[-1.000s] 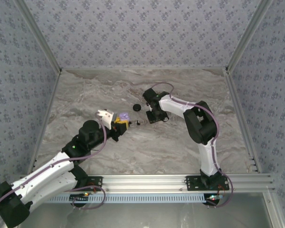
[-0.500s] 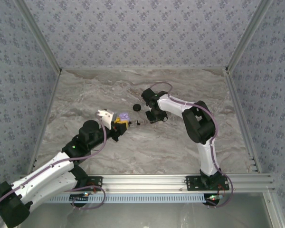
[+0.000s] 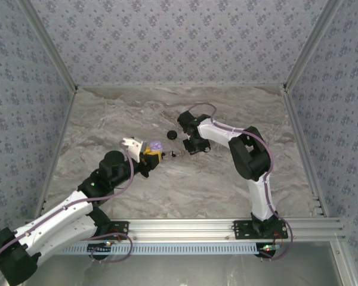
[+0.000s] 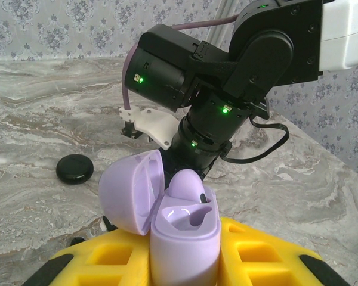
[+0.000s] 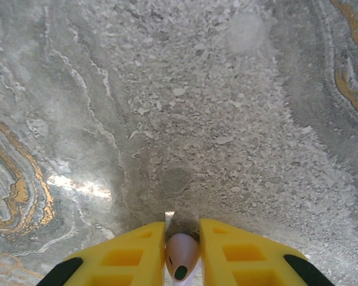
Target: Insert the wireless bluetooth earbuds into the charging case
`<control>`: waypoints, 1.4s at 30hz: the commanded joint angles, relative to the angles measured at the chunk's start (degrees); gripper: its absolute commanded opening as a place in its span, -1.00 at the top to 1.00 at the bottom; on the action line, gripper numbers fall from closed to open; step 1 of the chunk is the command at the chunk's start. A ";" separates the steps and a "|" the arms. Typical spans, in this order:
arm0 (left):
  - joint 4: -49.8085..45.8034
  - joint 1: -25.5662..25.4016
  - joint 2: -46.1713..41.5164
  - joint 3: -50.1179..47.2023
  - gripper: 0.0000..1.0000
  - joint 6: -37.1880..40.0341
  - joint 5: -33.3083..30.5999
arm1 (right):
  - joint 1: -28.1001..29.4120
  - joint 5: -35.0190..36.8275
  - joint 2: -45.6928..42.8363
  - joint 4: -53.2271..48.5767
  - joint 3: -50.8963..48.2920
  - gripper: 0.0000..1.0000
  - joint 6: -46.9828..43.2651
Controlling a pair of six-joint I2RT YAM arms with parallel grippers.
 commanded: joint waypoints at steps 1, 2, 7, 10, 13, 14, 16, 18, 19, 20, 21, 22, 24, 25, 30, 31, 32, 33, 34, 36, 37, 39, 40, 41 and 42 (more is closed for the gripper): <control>0.40 0.17 0.63 0.46 0.49 -0.60 -0.17 | 0.20 -1.38 0.35 -1.92 -2.94 0.59 -0.53; 0.42 0.20 0.86 0.46 0.49 -0.68 -0.09 | 0.16 -1.62 0.03 -1.53 -3.23 0.59 -0.78; 1.44 0.15 3.03 0.38 0.49 -1.46 1.06 | -0.24 -3.29 -2.67 1.66 -5.72 0.60 -2.10; 3.35 0.16 4.91 -0.43 0.49 -2.21 2.00 | -0.71 -4.62 -4.58 3.64 -7.48 0.60 -2.55; 6.27 0.20 6.94 -1.69 0.49 -3.31 2.89 | -1.20 -5.94 -6.88 5.68 -9.44 0.61 -2.92; 7.66 0.23 7.48 -2.31 0.49 -3.62 3.14 | -1.31 -6.24 -7.65 6.22 -10.01 0.62 -2.96; 10.14 0.26 8.19 -3.46 0.49 -3.97 3.36 | -1.66 -6.71 -9.25 7.52 -11.51 0.63 -3.01; 12.20 0.53 8.84 -4.48 0.49 -4.10 3.70 | -2.27 -7.78 -10.73 8.38 -12.68 0.63 -3.23; 13.19 0.66 9.19 -5.01 0.49 -4.26 3.92 | -2.63 -8.61 -11.51 8.96 -13.46 0.63 -3.43; 14.15 0.92 9.46 -5.52 0.49 -4.41 4.11 | -3.12 -9.51 -12.21 9.68 -14.23 0.63 -3.38; 14.85 1.14 9.70 -5.97 0.49 -4.46 4.30 | -3.46 -10.18 -12.93 10.01 -14.87 0.63 -3.24; 15.47 1.29 10.00 -6.33 0.49 -4.46 4.69 | -3.86 -10.84 -13.61 10.01 -15.41 0.63 -3.10; 16.63 1.71 10.46 -6.90 0.49 -4.33 5.31 | -4.52 -11.89 -14.93 12.14 -16.58 0.63 -2.93; 17.29 1.71 10.66 -7.15 0.49 -4.29 5.54 | -4.86 -12.72 -15.56 12.53 -17.06 0.63 -2.83; 20.67 1.77 12.59 -8.22 0.49 -3.35 6.21 | -6.20 -15.46 -19.40 14.44 -18.69 0.63 -2.15; 21.51 1.76 13.16 -8.35 0.49 -3.10 6.41 | -6.33 -15.93 -20.24 14.79 -20.22 0.63 -2.05; 22.25 1.79 13.77 -8.33 0.49 -2.94 6.57 | -6.62 -16.64 -21.15 15.09 -20.92 0.63 -2.08; 22.63 1.87 14.24 -8.24 0.49 -2.75 6.67 | -6.87 -17.36 -21.78 15.24 -21.18 0.63 -1.97; 22.87 1.89 14.85 -8.06 0.49 -2.63 6.73 | -7.13 -18.49 -22.60 15.46 -21.40 0.63 -1.95; 23.26 1.83 15.69 -7.80 0.49 -2.44 6.96 | -7.45 -19.58 -24.01 15.70 -21.82 0.63 -1.91; 23.51 1.83 16.11 -7.75 0.49 -2.35 7.13 | -7.54 -19.89 -24.73 15.78 -21.98 0.63 -1.78; 24.09 1.88 16.76 -7.74 0.49 -2.24 7.30 | -7.58 -20.24 -26.39 16.03 -22.37 0.63 -1.63; 24.47 1.79 17.07 -7.75 0.49 -2.29 7.29 | -7.57 -20.55 -27.20 16.21 -22.53 0.63 -1.53; 24.84 1.87 17.28 -7.75 0.49 -2.34 7.20 | -7.61 -20.89 -27.71 16.25 -22.55 0.63 -1.52; 25.26 1.79 17.54 -7.80 0.49 -2.50 7.04 | -7.63 -20.95 -28.30 16.16 -22.51 0.63 -1.48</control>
